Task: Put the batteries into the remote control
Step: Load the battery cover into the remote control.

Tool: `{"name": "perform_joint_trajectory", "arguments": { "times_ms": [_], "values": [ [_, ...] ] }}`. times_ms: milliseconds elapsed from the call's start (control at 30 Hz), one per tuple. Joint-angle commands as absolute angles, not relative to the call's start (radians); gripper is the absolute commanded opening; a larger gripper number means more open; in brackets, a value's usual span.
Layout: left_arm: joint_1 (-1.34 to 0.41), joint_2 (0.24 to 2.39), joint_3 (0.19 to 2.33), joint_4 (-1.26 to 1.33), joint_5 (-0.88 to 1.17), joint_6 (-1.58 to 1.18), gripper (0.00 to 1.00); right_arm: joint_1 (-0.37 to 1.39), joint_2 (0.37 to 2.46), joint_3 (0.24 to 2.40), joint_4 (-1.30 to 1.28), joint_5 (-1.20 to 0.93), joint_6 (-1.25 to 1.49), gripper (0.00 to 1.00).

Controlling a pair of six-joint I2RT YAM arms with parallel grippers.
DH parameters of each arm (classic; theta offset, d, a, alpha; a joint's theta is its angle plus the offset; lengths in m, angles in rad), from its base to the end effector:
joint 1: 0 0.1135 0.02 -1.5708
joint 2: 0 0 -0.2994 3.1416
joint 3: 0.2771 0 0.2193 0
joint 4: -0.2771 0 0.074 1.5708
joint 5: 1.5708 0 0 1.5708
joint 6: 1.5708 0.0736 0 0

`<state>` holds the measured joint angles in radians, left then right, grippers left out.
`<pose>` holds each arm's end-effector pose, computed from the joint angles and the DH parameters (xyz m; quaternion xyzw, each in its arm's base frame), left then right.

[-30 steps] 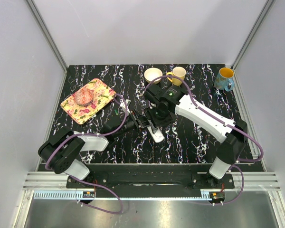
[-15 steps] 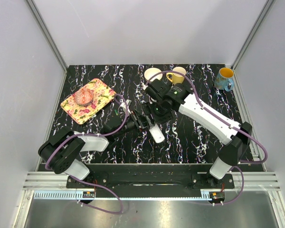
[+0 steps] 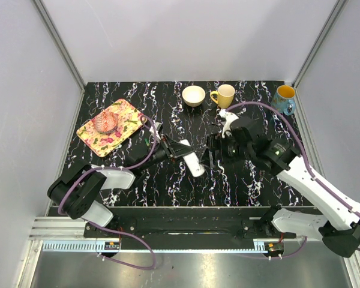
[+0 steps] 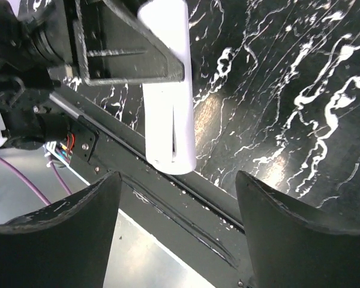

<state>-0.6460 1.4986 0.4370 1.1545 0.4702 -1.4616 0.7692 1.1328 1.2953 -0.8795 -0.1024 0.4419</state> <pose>0.2136 -0.2028 0.2701 -0.1017 0.6696 -0.7024 0.2189 0.1402 0.1462 0.3812 -0.1690 0.8935 0.2737 0.3135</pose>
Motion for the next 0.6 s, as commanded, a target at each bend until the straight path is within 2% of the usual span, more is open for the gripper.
{"name": "perform_joint_trajectory", "arguments": {
  "times_ms": [0,100,167,367,567],
  "values": [
    [-0.63,1.477,0.465,1.229,0.581,-1.508,0.0,0.764,1.054,1.117,-0.611,-0.225,0.5,0.84],
    [-0.627,1.451,0.488,1.12,0.615,-1.474,0.0,0.762,0.993,1.011,-0.477,-0.29,0.517,0.93],
    [-0.627,1.43,0.5,1.06,0.626,-1.457,0.0,0.761,0.974,0.95,-0.404,-0.298,0.523,0.95],
    [-0.629,1.381,0.544,0.902,0.643,-1.39,0.0,0.761,0.931,0.844,-0.253,-0.333,0.546,0.98],
    [-0.627,1.378,0.546,0.879,0.649,-1.391,0.0,0.761,0.96,0.822,-0.206,-0.386,0.537,0.99]
  ]
}}
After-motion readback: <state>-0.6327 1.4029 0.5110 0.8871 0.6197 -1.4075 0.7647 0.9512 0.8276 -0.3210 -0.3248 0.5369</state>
